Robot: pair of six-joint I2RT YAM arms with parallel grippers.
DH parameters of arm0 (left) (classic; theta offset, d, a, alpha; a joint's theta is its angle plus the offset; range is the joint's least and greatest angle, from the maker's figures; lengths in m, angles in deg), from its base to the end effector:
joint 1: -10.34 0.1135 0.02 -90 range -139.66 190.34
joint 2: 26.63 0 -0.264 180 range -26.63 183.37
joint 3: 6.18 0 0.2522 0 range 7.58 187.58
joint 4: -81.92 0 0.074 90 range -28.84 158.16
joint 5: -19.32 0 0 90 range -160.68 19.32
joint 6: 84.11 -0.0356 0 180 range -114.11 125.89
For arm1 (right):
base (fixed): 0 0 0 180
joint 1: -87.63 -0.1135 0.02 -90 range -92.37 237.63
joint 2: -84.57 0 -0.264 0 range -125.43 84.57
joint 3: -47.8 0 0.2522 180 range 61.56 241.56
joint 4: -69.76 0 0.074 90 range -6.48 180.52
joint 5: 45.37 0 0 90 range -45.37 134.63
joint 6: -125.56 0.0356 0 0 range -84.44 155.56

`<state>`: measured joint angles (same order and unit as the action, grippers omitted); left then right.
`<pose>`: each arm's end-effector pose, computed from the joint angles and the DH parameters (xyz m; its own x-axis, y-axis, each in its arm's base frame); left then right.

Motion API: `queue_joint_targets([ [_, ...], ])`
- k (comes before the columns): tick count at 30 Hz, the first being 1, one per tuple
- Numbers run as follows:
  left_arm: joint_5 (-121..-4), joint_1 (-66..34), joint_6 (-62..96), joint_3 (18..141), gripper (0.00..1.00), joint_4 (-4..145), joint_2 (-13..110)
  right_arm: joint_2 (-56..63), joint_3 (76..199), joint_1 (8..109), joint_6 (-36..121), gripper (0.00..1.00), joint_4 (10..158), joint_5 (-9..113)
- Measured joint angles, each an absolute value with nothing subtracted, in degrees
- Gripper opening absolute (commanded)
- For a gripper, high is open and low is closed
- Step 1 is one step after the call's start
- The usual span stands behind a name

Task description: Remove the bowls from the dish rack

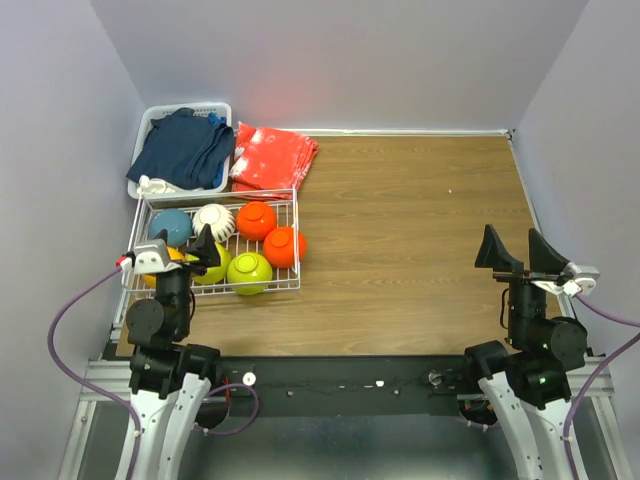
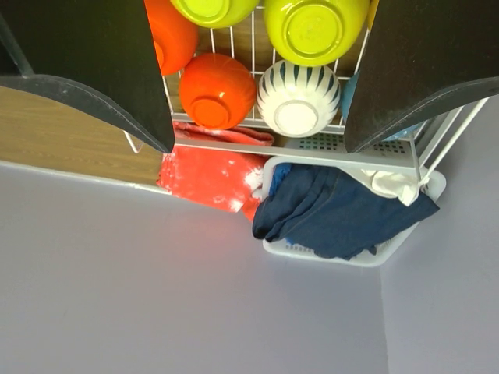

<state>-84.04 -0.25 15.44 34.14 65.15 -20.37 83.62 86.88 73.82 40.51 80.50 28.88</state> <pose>0.0706 -0.0048 0.3158 0.2944 -0.2193 -0.9302 0.0109 0.9740 -0.2261 0.0514 0.0027 0.3234 0.4455 0.1950 -0.8738 -0.0343 0.9790 0.2010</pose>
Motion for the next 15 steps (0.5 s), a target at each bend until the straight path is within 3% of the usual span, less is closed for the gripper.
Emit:
queue_joint_targets([
  [15, -84.61, 0.53, 20.51, 44.00, 0.99, 57.79, 0.20, 83.62, 86.88, 73.69, 41.19, 1.00, 80.78, 29.82],
])
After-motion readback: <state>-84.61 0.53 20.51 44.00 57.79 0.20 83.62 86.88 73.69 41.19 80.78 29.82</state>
